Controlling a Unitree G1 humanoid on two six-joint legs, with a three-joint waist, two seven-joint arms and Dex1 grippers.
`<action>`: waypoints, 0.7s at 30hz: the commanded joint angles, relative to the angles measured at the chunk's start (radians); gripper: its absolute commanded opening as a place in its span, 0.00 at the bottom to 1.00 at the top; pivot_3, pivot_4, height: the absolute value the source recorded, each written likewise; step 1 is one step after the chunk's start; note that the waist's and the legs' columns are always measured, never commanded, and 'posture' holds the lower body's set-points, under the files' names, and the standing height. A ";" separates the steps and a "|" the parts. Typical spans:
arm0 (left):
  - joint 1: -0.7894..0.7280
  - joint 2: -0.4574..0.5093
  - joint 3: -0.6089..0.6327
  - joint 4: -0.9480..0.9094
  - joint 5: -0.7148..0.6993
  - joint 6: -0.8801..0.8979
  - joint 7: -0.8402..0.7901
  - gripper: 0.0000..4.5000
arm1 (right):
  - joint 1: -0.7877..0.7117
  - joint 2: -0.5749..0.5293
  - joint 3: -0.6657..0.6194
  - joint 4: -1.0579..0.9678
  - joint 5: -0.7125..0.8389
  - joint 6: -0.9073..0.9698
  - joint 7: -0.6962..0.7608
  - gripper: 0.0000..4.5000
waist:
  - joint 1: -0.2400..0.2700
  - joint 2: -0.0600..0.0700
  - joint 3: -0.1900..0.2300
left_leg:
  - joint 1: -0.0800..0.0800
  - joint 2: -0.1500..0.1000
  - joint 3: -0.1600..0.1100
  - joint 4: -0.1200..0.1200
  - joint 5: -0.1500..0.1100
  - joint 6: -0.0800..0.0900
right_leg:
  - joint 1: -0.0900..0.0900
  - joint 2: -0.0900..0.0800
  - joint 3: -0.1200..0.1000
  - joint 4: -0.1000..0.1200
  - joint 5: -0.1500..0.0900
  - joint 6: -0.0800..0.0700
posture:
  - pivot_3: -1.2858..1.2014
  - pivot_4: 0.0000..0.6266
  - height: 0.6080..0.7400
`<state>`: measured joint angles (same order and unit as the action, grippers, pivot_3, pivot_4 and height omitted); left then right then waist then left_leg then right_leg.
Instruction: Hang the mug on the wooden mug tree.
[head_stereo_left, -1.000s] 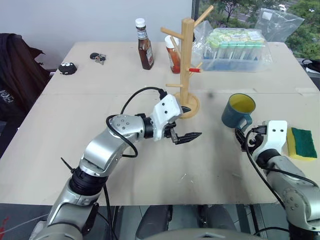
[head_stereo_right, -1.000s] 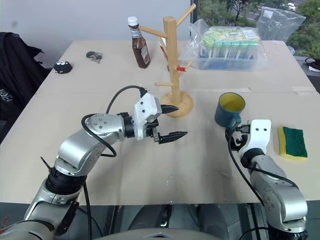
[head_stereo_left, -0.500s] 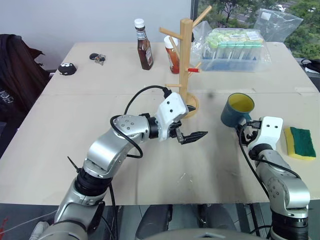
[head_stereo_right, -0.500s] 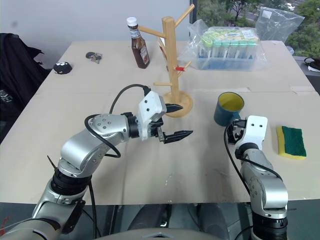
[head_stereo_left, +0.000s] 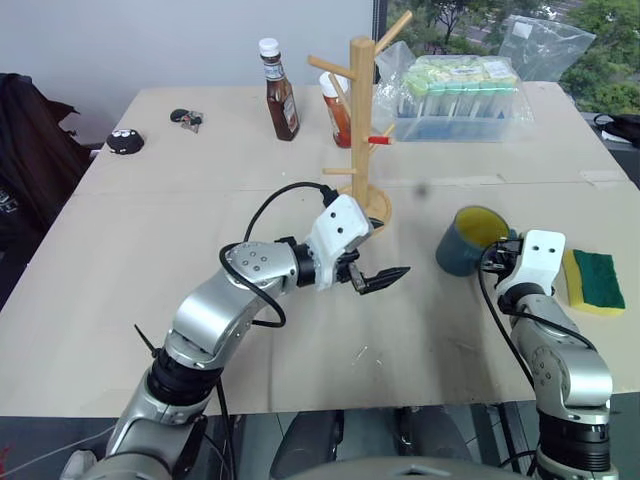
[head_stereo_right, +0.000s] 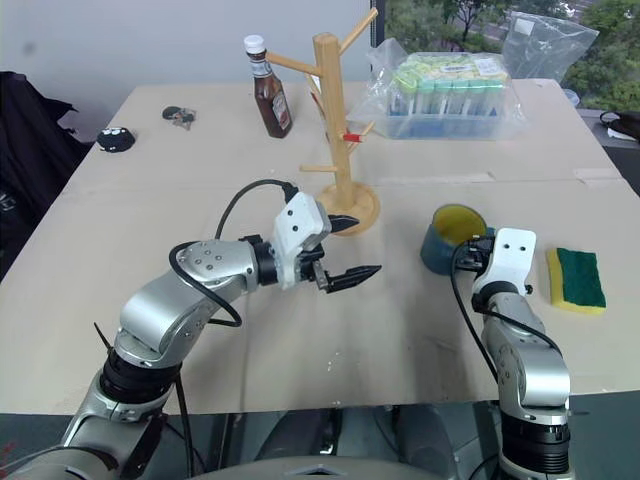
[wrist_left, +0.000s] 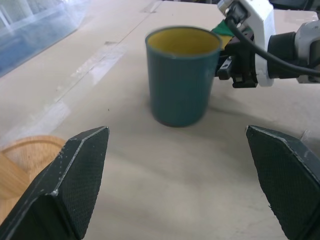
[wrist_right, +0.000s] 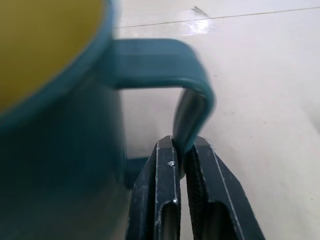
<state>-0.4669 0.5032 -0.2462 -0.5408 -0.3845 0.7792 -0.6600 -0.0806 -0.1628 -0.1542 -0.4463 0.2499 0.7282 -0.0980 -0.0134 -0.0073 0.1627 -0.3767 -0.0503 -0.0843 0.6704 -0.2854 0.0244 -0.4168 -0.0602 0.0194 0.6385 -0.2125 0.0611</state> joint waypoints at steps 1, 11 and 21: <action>0.007 0.001 0.009 -0.038 0.004 -0.032 0.002 1.00 | -0.028 -0.020 -0.009 -0.003 -0.008 -0.060 0.044 0.01 | 0.000 0.000 0.000 | 0.000 0.000 0.000 0.000 0.000 0.000 | 0.000 0.000 0.000 0.000 0.000 0.000 | 0.52 0.24 1.00; 0.223 -0.149 0.195 0.013 -0.087 -0.287 0.029 1.00 | -0.166 -0.428 0.050 0.000 0.025 -0.135 0.509 0.01 | -0.002 0.001 0.001 | 0.000 0.000 0.002 0.000 0.000 0.000 | 0.000 0.000 0.001 -0.001 0.000 0.000 | 0.52 0.24 1.00; 0.267 -0.342 0.287 0.057 -0.131 -0.551 0.077 1.00 | -0.737 -0.771 0.304 0.077 0.024 0.037 0.950 0.01 | 0.003 -0.001 0.001 | -0.002 0.000 0.000 0.002 0.000 0.001 | 0.002 -0.003 -0.003 -0.004 0.000 0.000 | 0.52 0.24 1.00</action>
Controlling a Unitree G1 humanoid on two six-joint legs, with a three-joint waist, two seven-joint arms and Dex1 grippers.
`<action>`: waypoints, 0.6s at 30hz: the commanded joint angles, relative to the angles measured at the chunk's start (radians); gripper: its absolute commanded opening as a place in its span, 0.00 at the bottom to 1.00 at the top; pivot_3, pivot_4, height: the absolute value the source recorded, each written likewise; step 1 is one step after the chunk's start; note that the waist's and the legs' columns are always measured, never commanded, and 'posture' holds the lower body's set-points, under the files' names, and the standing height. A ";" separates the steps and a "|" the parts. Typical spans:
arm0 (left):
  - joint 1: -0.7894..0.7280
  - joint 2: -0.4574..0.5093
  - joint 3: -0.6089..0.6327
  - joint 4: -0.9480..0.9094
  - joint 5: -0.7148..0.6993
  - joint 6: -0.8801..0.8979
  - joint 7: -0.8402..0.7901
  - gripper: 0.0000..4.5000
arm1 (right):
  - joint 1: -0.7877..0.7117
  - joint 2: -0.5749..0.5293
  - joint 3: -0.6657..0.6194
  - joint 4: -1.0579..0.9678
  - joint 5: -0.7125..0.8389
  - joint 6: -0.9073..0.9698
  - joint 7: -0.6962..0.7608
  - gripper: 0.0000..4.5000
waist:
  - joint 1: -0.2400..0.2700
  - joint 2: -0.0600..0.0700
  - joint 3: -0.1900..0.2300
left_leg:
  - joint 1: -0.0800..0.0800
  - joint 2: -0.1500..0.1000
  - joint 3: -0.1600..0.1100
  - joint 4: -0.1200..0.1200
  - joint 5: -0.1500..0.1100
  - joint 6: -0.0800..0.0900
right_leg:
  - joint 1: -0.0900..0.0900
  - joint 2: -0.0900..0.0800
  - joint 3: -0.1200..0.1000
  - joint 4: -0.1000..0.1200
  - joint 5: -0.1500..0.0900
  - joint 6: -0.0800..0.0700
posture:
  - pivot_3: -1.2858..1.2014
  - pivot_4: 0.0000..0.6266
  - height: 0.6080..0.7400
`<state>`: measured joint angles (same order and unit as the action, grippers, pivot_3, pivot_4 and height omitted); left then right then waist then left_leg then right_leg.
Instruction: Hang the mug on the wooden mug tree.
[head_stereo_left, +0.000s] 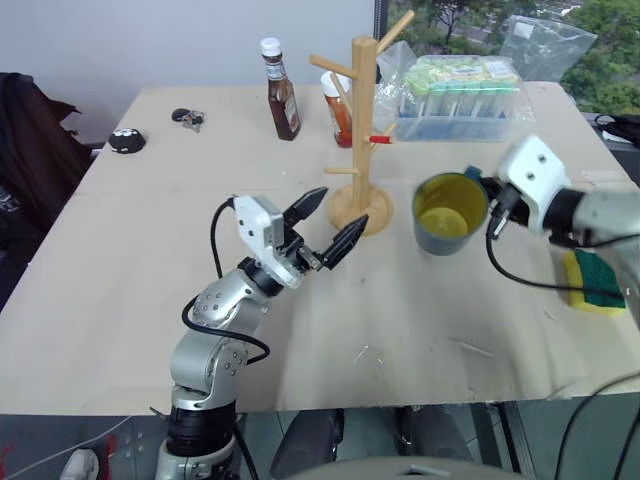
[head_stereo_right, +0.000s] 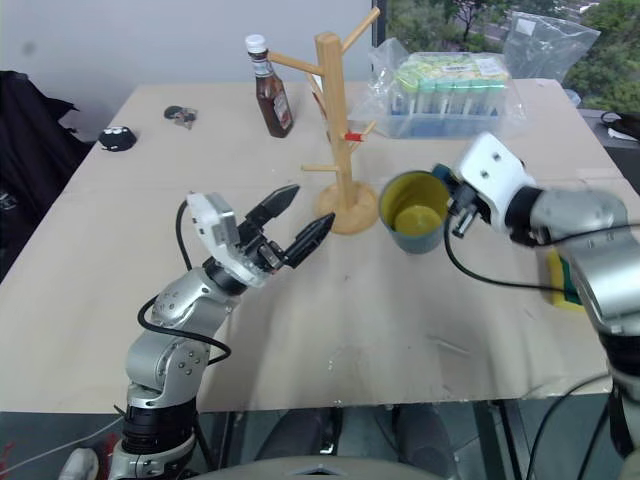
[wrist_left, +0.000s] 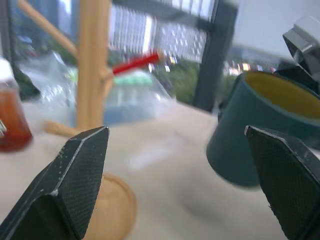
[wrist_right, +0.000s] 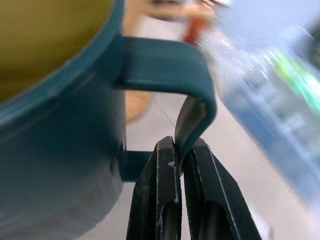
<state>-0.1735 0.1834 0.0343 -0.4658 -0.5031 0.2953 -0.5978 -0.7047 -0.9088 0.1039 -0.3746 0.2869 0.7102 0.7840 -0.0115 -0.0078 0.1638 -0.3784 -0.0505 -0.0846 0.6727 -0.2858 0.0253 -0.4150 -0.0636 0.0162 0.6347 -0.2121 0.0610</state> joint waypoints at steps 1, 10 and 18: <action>-0.035 -0.032 0.004 -0.013 -0.010 -0.082 0.018 1.00 | -0.165 -0.028 0.076 0.016 -0.019 0.079 0.091 0.01 | 0.004 -0.001 0.000 | 0.000 0.000 -0.001 0.000 0.000 0.000 | 0.000 0.000 -0.001 -0.001 0.000 0.000 | 0.52 0.24 1.00; -0.032 -0.063 -0.026 0.014 -0.015 -0.184 -0.001 1.00 | -0.412 -0.054 0.261 0.112 -0.130 0.105 0.253 0.01 | 0.015 -0.001 -0.001 | -0.008 -0.001 -0.001 -0.002 -0.001 0.001 | -0.007 -0.005 -0.001 -0.004 0.000 0.000 | 0.52 0.24 1.00; 0.006 -0.039 -0.046 0.026 -0.010 -0.198 -0.015 1.00 | -0.536 0.004 0.350 0.247 -0.255 0.011 0.339 0.01 | 0.020 -0.001 0.000 | -0.008 -0.001 -0.001 -0.003 -0.001 0.000 | -0.008 -0.005 -0.001 -0.005 0.000 0.000 | 0.52 0.24 1.00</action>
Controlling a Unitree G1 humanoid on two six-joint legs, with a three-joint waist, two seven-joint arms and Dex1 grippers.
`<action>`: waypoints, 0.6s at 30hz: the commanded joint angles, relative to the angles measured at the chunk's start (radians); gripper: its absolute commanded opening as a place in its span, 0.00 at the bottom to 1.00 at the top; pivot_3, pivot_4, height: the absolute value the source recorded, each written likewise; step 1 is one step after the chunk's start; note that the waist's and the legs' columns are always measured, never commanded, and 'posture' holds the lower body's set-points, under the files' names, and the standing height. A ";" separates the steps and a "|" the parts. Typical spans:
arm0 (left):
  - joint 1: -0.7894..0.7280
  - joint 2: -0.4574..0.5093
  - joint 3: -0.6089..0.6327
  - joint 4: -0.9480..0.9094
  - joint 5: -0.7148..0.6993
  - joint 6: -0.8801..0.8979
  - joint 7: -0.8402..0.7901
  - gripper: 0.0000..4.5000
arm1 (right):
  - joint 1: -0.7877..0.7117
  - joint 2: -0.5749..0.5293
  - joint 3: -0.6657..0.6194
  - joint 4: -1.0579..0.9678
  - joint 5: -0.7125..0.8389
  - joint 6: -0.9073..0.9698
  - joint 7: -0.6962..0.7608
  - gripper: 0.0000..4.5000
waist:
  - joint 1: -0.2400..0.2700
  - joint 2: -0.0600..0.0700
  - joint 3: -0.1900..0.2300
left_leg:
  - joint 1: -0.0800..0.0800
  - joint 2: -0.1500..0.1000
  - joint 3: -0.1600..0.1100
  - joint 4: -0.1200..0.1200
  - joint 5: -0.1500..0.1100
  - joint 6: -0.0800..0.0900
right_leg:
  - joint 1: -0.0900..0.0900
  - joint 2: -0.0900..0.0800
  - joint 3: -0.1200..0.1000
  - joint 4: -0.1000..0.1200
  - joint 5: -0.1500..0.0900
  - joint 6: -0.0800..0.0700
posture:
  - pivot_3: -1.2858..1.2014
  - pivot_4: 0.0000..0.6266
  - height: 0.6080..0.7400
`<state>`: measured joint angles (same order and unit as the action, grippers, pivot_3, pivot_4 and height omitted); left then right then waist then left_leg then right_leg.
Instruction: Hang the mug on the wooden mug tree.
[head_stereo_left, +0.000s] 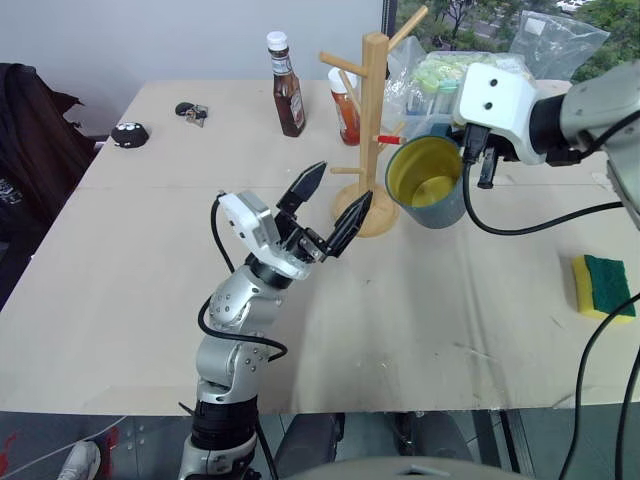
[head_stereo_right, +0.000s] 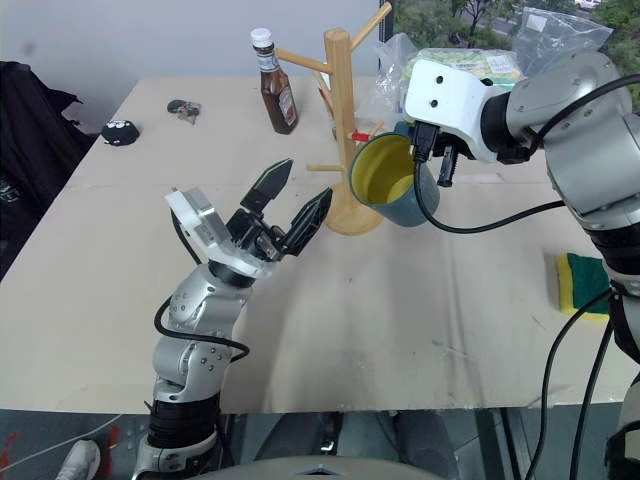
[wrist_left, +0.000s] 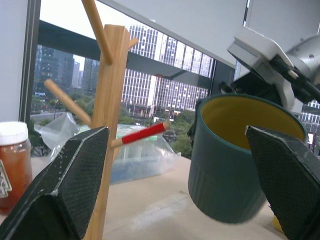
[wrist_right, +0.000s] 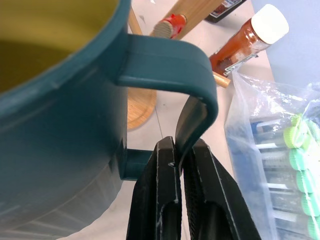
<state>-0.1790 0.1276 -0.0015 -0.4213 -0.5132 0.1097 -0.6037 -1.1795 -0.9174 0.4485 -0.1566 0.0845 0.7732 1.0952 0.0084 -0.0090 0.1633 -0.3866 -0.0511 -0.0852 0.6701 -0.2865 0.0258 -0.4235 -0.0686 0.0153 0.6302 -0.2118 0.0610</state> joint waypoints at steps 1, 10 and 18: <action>0.018 0.023 -0.011 -0.017 0.000 -0.006 -0.008 1.00 | -0.077 0.026 0.017 0.050 -0.069 -0.071 0.034 0.01 | 0.000 0.000 0.000 | 0.000 0.000 0.000 0.000 0.000 0.000 | 0.000 0.000 0.000 0.000 0.000 0.000 | 0.52 0.24 1.00; 0.070 0.067 -0.014 -0.014 0.002 -0.007 -0.018 1.00 | -0.161 0.135 0.067 0.180 -0.185 -0.178 0.087 0.01 | -0.002 0.000 0.000 | 0.000 0.000 0.000 0.000 0.000 0.000 | 0.000 0.000 0.000 0.001 0.000 0.000 | 0.52 0.24 1.00; 0.107 0.105 -0.019 -0.006 0.024 0.034 -0.003 1.00 | -0.177 0.182 0.075 0.232 -0.261 -0.230 0.124 0.01 | 0.001 0.000 0.000 | -0.001 0.000 0.000 0.000 0.000 0.000 | -0.002 0.000 0.001 0.002 0.000 0.000 | 0.52 0.24 1.00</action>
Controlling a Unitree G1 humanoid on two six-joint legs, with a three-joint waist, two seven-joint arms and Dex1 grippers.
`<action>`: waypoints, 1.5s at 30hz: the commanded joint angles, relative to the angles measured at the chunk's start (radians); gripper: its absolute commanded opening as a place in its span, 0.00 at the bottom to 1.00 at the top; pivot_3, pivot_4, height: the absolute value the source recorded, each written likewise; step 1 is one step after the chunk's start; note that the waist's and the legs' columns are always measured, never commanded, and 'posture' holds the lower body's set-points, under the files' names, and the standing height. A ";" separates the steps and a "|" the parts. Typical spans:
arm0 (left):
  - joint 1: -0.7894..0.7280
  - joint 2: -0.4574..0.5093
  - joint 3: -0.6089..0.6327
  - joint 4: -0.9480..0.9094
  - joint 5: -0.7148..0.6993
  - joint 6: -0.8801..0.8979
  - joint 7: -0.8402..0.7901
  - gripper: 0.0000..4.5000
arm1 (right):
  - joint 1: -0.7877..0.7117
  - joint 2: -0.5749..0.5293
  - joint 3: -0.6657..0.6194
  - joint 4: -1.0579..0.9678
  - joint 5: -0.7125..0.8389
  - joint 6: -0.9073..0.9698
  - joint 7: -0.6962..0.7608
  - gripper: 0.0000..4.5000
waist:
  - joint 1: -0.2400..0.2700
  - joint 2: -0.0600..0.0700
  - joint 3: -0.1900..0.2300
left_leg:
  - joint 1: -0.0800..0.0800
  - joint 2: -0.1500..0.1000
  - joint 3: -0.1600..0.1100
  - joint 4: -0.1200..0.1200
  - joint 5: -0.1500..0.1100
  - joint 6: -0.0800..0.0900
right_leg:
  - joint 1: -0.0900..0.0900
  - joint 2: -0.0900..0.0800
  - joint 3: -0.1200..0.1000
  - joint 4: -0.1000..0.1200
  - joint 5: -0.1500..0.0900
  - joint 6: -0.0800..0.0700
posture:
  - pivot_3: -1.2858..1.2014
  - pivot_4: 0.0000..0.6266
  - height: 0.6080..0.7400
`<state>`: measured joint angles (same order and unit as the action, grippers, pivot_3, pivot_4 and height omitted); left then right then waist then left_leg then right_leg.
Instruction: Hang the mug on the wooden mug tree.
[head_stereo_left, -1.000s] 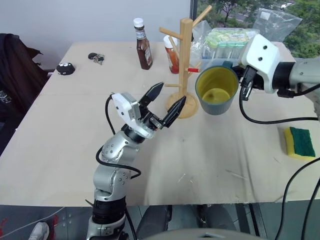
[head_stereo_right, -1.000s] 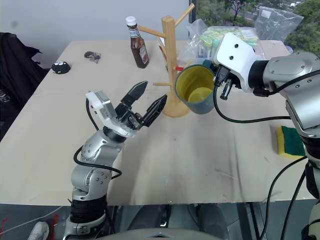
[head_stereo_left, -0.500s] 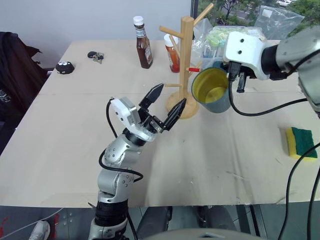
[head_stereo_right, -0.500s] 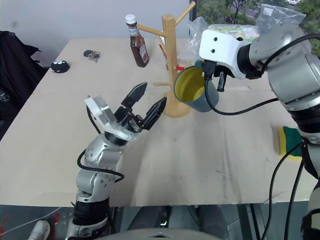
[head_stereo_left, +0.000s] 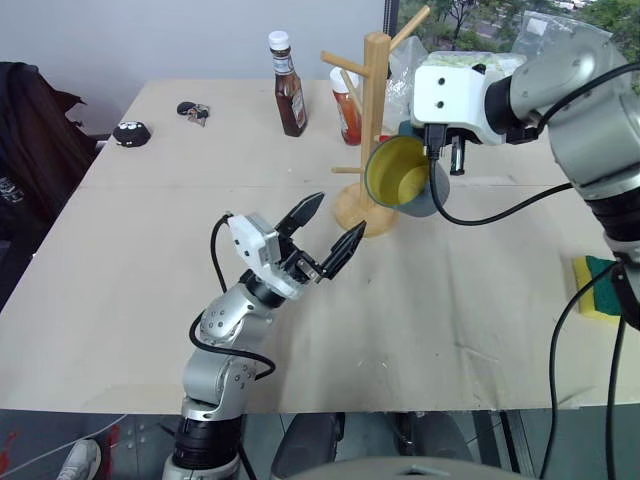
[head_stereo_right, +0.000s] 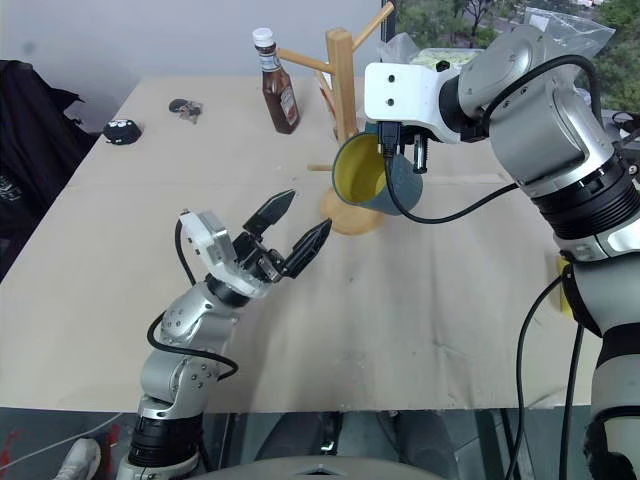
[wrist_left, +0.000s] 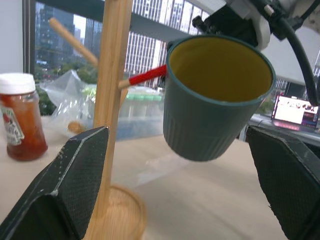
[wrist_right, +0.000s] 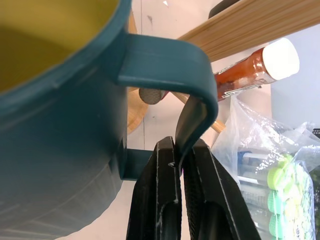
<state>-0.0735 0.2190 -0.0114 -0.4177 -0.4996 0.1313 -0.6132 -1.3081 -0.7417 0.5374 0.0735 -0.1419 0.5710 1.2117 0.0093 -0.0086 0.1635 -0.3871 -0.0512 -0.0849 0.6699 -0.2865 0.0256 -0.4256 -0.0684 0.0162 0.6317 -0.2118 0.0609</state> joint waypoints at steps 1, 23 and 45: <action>0.001 0.019 -0.010 -0.006 0.016 0.017 0.010 1.00 | -0.050 0.013 -0.014 0.007 -0.043 -0.033 0.010 0.01 | 0.000 0.000 0.000 | 0.000 0.000 0.000 0.000 0.000 0.000 | 0.000 0.000 0.000 0.000 0.000 0.000 | 0.52 0.24 1.00; 0.002 0.000 -0.008 -0.001 -0.006 0.016 0.003 1.00 | -0.075 0.087 -0.090 0.099 -0.101 -0.029 -0.038 0.86 | -0.010 0.000 0.000 | -0.002 0.000 0.001 0.000 0.000 -0.001 | -0.005 0.000 0.002 0.005 0.000 0.000 | 0.52 0.24 1.00; 0.204 0.253 -0.040 -0.094 0.116 0.228 0.032 1.00 | 1.335 0.399 -0.843 -0.553 0.413 -0.034 -0.319 0.99 | -0.012 0.001 -0.004 | -0.002 0.000 0.005 0.001 0.000 -0.001 | -0.008 -0.001 0.007 0.010 0.000 0.000 | 0.52 0.24 1.00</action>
<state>0.1182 0.4651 -0.0510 -0.4690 -0.3801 0.3677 -0.5693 0.0025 -0.3613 -0.2939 -0.4259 0.2549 0.6301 0.9288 -0.0027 -0.0076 0.1592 -0.3842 -0.0519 -0.0771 0.6699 -0.2874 0.0277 -0.4293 -0.0690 0.0254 0.6417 -0.2115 0.0607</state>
